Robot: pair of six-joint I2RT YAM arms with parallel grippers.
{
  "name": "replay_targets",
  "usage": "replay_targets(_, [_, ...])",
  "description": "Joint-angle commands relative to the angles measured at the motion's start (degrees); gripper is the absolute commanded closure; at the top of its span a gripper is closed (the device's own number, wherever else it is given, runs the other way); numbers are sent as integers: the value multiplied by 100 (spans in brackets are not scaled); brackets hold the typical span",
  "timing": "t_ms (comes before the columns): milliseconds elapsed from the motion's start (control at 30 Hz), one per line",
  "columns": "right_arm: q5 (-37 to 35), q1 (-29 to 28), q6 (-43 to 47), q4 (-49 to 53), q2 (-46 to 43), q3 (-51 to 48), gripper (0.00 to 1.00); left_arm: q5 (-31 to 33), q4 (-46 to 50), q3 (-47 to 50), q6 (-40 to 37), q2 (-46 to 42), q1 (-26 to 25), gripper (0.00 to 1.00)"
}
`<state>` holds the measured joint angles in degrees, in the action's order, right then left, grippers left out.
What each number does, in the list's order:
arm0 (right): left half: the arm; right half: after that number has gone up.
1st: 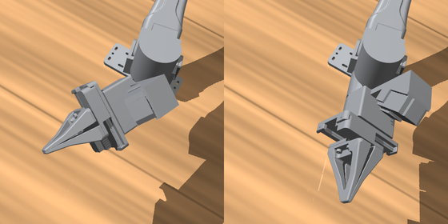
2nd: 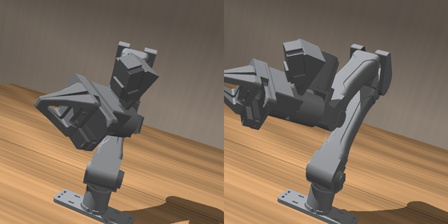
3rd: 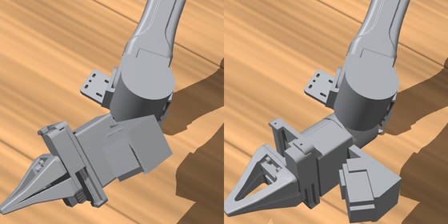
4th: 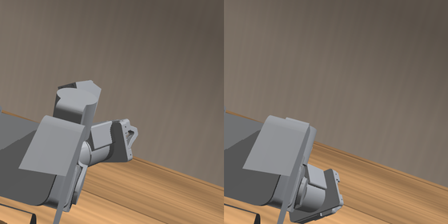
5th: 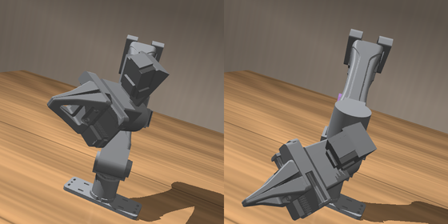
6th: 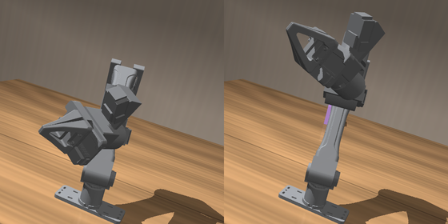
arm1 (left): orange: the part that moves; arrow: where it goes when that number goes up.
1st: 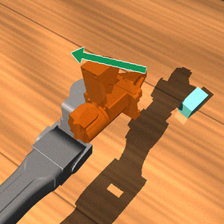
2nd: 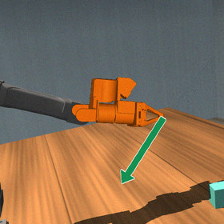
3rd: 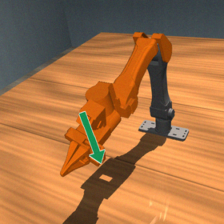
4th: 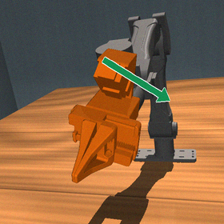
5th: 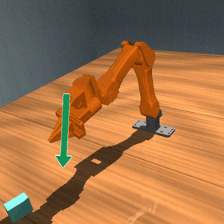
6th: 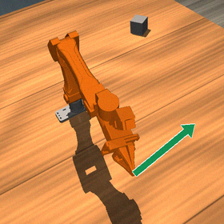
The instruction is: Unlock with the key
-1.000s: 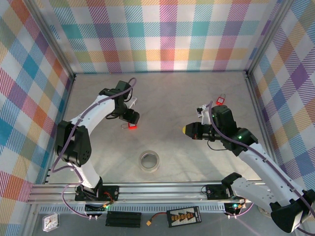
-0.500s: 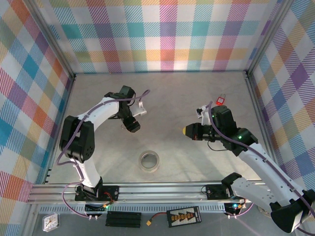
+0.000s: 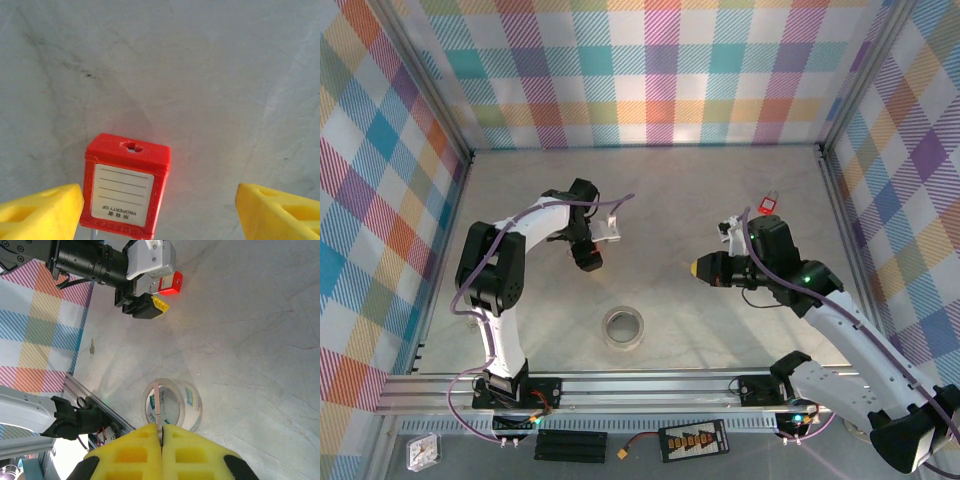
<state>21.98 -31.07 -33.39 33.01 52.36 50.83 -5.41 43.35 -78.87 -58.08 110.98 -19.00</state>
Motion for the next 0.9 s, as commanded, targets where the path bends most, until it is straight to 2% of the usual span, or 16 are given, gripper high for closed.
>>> replay_targets(0, [149, 31, 39, -117, 93, -116, 100, 38, -97, -94, -258, 173, 137, 21])
replay_targets(267, [186, 35, 8, -236, 248, -83, 100, -37, -608, 117, -159, -208, 271, 19])
replay_targets(367, [210, 31, -2, -300, 299, -93, 100, -66, -354, 23, -308, -65, 317, 20])
replay_targets(867, [157, 31, -49, -204, 223, -55, 100, -130, -481, 42, -182, 346, 362, 24])
